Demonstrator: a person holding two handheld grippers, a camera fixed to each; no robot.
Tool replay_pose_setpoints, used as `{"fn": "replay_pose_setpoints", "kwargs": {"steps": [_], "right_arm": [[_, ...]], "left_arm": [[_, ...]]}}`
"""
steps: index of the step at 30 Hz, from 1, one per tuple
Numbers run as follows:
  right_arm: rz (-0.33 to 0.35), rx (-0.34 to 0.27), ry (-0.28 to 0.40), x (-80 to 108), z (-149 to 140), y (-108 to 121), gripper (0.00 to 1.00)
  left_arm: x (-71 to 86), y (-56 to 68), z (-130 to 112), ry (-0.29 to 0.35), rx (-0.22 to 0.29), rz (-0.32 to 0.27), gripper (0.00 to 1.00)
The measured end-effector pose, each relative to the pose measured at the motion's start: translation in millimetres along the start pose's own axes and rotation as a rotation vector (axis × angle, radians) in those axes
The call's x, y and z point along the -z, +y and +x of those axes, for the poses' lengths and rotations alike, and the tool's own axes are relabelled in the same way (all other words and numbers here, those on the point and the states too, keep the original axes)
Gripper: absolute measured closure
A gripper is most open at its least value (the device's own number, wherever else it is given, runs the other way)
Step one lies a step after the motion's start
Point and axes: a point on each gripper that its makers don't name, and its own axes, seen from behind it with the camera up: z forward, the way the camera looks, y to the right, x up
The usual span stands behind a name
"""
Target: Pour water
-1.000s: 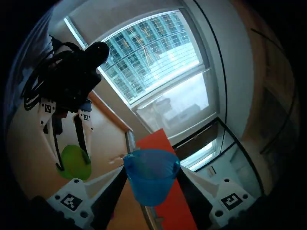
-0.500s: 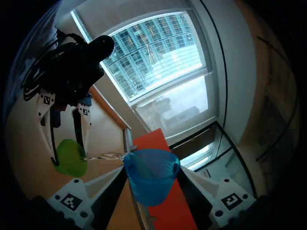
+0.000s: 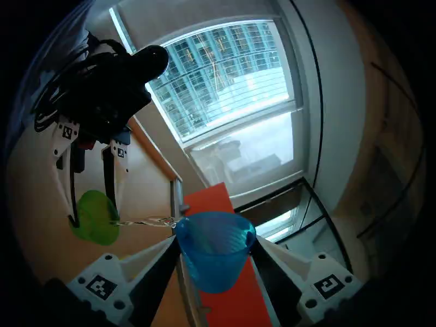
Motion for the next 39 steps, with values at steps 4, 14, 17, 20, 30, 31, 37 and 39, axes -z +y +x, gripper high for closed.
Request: {"fn": "replay_pose_setpoints", "kwargs": {"steps": [4,14,17,20,30,31,37,39], "right_arm": [[-0.009,0.016,0.002,-0.3,0,3,0.11],[-0.026,0.062,0.002,-1.7,1,11,0.11],[-0.032,0.075,0.002,-2.2,1,13,0.11],[-0.040,0.086,0.003,-2.6,2,15,0.11],[-0.050,0.118,0.007,-2.6,5,19,0.11],[-0.052,0.121,0.008,-2.5,5,19,0.11],[-0.057,0.142,0.012,-2.6,8,22,0.11],[-0.060,0.152,0.014,-2.5,9,23,0.11]], "left_arm": [[-0.4,1.0,1,-0.002,-0.004,-0.002,0.11],[-1.5,2.6,2,0.002,-0.004,-0.006,0.11],[-2.5,3.4,2,0.000,-0.007,-0.007,0.11],[-2.5,4.0,2,0.000,-0.008,-0.007,0.11],[-3.7,3.2,2,0.000,-0.009,-0.004,0.11],[-3.6,3.5,2,0.001,-0.008,-0.005,0.11],[-4.4,4.3,2,0.002,-0.009,-0.007,0.11],[-4.7,4.4,2,0.002,-0.011,-0.007,0.11]]}}
